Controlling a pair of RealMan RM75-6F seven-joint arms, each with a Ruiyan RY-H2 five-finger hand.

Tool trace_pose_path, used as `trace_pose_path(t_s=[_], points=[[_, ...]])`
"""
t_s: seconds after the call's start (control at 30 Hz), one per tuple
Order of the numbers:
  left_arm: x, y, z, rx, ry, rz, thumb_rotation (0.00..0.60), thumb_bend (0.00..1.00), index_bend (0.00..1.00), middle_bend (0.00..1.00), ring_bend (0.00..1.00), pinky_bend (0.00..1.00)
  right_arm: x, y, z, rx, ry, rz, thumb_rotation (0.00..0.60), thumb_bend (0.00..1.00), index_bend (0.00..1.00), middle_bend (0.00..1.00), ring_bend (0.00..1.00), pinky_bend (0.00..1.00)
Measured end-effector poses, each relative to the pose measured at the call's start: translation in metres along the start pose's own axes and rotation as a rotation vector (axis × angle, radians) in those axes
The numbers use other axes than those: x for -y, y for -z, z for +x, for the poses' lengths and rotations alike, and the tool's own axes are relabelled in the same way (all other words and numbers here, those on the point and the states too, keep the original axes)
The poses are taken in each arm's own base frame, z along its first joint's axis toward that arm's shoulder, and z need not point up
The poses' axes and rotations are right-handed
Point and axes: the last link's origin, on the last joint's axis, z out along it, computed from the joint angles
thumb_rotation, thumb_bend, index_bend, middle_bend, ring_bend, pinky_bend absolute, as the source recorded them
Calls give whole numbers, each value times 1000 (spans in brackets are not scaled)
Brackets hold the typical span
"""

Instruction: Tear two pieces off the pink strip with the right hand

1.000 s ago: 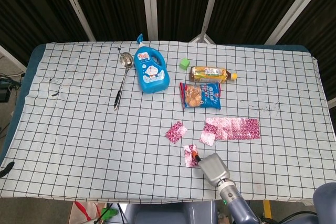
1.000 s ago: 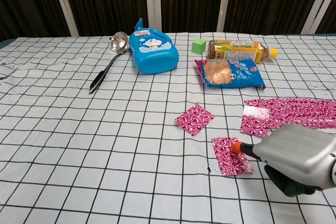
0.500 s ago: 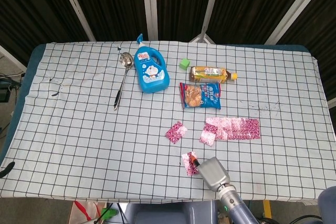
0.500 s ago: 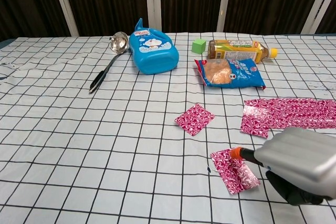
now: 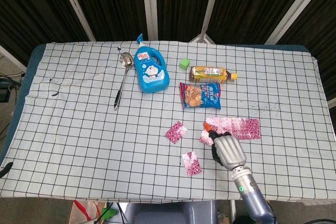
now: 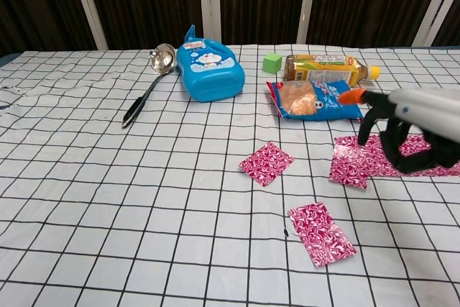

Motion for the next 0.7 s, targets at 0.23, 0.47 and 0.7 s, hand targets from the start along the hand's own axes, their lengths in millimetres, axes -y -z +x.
trace_pose_path(t_s=[0.23, 0.47, 0.7], points=[[-2, 2, 0, 5, -1, -8, 600, 276, 161, 0, 0, 84, -67, 37, 31, -138, 25, -39, 600, 588, 0, 138, 226, 151], [-1, 5, 1, 0, -8, -2, 600, 276, 161, 0, 0, 84, -120, 100, 35, -125, 99, -103, 600, 566, 0, 128, 196, 140], [-3, 7, -1, 7, -17, -8, 600, 276, 162, 0, 0, 84, -146, 133, 46, -176, 154, -131, 600, 564, 0, 122, 188, 141]])
